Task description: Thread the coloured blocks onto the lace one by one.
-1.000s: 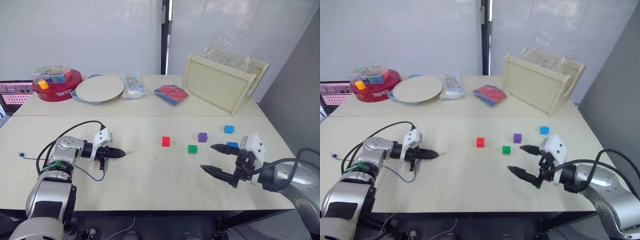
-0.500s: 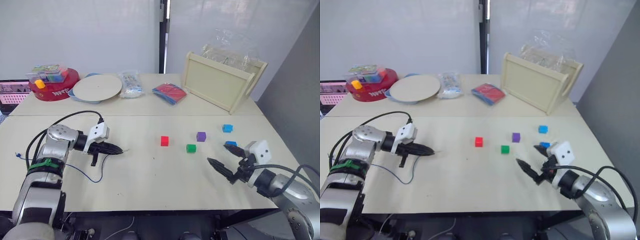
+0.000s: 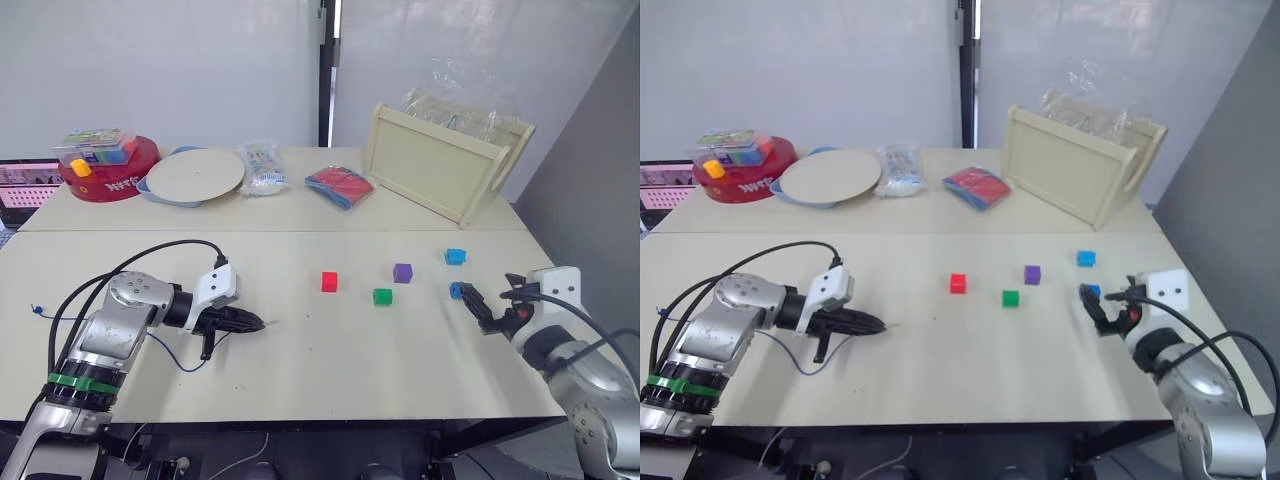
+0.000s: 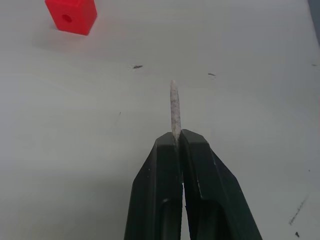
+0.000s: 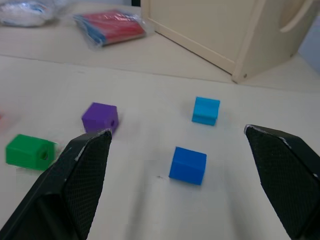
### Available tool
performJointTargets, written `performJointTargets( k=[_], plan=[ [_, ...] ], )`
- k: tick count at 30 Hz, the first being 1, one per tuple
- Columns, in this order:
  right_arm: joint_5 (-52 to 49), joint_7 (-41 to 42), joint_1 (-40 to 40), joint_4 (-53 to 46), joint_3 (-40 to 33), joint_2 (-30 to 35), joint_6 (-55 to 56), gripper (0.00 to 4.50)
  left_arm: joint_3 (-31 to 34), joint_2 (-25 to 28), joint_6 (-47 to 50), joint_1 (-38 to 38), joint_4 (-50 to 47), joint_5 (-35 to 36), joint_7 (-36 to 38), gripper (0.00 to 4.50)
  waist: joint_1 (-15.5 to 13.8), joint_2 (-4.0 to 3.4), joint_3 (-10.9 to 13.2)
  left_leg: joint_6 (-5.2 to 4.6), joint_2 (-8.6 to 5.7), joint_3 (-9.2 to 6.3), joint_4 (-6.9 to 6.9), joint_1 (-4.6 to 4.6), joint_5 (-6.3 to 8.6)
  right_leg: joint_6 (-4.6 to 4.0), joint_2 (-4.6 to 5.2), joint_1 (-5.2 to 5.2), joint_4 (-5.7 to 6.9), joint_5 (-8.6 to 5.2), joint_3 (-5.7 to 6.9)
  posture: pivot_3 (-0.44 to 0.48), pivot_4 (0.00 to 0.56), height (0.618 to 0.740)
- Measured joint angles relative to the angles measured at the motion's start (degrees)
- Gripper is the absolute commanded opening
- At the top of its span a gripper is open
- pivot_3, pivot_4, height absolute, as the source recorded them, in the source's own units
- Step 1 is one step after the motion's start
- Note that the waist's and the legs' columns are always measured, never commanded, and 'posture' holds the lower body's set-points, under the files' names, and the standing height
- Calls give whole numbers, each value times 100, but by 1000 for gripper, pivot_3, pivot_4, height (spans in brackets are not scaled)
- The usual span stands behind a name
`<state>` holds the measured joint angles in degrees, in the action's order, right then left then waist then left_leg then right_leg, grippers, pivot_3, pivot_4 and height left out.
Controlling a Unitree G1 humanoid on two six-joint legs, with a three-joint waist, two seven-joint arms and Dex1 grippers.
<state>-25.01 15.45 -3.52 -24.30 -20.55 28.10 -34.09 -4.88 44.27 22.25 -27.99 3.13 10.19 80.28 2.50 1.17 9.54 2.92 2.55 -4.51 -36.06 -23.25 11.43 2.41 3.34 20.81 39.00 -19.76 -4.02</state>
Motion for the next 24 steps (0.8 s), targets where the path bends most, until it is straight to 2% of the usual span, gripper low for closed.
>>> performJointTargets(
  k=[4, 10, 18, 24],
  plan=[
    [158, -335, -447, 265, 228, -115, -295, 4500, -16, 69, 181, 27, -295, 71, -159, 43, -2, -1, 0, 0, 0, 0, 4, 0, 0, 0, 0, 2, 0, 0, 1, 0, 150, 740],
    [659, -1014, -793, 944, 669, -723, -396, 4500, -38, 131, 189, 141, -493, 118, -340, 43, -7, -1, 0, 1, -2, 3, 4, -18, 0, -1, 2, 26, 4, 0, -5, 0, 150, 740],
    [1309, -1556, -1209, 2047, 803, -1111, 86, 4500, -29, 177, 389, 238, -712, 284, -552, 43, -3, -2, 1, 1, -2, 5, 8, -21, -1, -1, 2, 34, 7, 0, -6, 0, 150, 740],
    [1320, -1553, -1257, 2216, 778, -1319, 371, 2615, -29, 268, 401, 237, -742, 343, -614, 0, 8, -3, 1, 1, 0, 6, 10, -19, -1, -1, 0, 35, 9, 1, -7, 0, 150, 740]
  ],
)
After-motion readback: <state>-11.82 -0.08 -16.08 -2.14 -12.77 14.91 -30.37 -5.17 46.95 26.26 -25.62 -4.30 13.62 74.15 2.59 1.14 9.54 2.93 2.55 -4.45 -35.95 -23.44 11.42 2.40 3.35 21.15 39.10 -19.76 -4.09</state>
